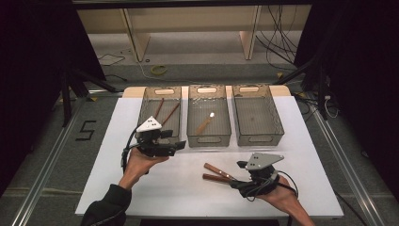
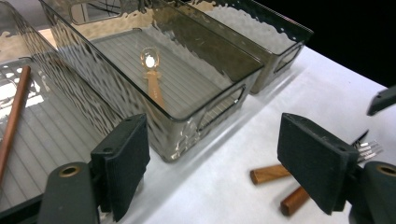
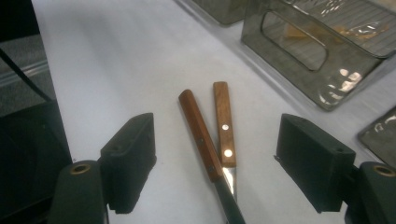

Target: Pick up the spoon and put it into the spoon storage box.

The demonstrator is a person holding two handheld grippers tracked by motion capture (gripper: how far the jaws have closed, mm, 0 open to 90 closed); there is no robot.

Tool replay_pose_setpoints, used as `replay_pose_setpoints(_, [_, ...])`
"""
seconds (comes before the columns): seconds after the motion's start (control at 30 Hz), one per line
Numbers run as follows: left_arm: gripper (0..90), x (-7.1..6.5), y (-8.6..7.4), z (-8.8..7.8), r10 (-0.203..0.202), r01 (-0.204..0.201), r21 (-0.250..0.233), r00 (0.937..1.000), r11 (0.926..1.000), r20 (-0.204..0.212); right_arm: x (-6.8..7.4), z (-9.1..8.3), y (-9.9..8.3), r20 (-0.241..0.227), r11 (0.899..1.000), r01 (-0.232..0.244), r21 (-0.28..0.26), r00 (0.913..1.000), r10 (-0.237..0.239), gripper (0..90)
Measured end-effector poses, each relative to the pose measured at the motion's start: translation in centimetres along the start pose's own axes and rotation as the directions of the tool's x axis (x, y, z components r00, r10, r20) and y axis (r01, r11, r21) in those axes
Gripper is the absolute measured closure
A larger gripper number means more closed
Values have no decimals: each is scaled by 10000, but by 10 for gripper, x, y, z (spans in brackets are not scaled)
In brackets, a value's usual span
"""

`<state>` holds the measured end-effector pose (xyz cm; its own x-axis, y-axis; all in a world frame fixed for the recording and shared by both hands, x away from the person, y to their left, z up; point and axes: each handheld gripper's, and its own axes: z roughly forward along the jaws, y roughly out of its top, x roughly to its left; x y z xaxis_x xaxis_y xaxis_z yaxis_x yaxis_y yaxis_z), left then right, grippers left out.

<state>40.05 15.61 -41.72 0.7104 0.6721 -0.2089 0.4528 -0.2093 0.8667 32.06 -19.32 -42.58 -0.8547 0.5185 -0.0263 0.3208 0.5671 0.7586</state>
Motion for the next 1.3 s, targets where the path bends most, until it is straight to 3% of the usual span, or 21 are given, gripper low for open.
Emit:
replay_pose_setpoints(0.2, [240, -8, -11, -9, 381, -380, -202, 9993, 9991, 42, 2, 11, 7, -130, 9971, 488, 577, 9988, -481, 336])
replay_pose_setpoints(0.43, [233, -16, -29, -18, 749, -748, -188, 9972, 9970, 69, 1, 24, 15, -475, 9869, 889, 1347, 9954, -832, 384])
replay_pose_setpoints(0.87, [208, -18, -54, -27, 608, -605, -440, 9981, 9972, 58, -6, 41, 19, -736, 9658, 1339, 2219, 9900, -1204, 446])
replay_pose_setpoints(1.1, [200, -17, -60, -31, 567, -568, -457, 9984, 9973, -53, -9, 48, 20, -910, 9574, 1428, 2510, 9882, -1236, 465])
replay_pose_setpoints(1.2, [191, -17, -61, -32, 343, -336, -472, 9993, 9983, 149, -9, 50, 20, -989, 9533, 1487, 2629, 9870, -1267, 465])
replay_pose_setpoints(1.3, [192, -18, -62, -32, 412, -407, -432, 9991, 9982, 107, -10, 51, 21, -1001, 9501, 1490, 2740, 9870, -1259, 466])
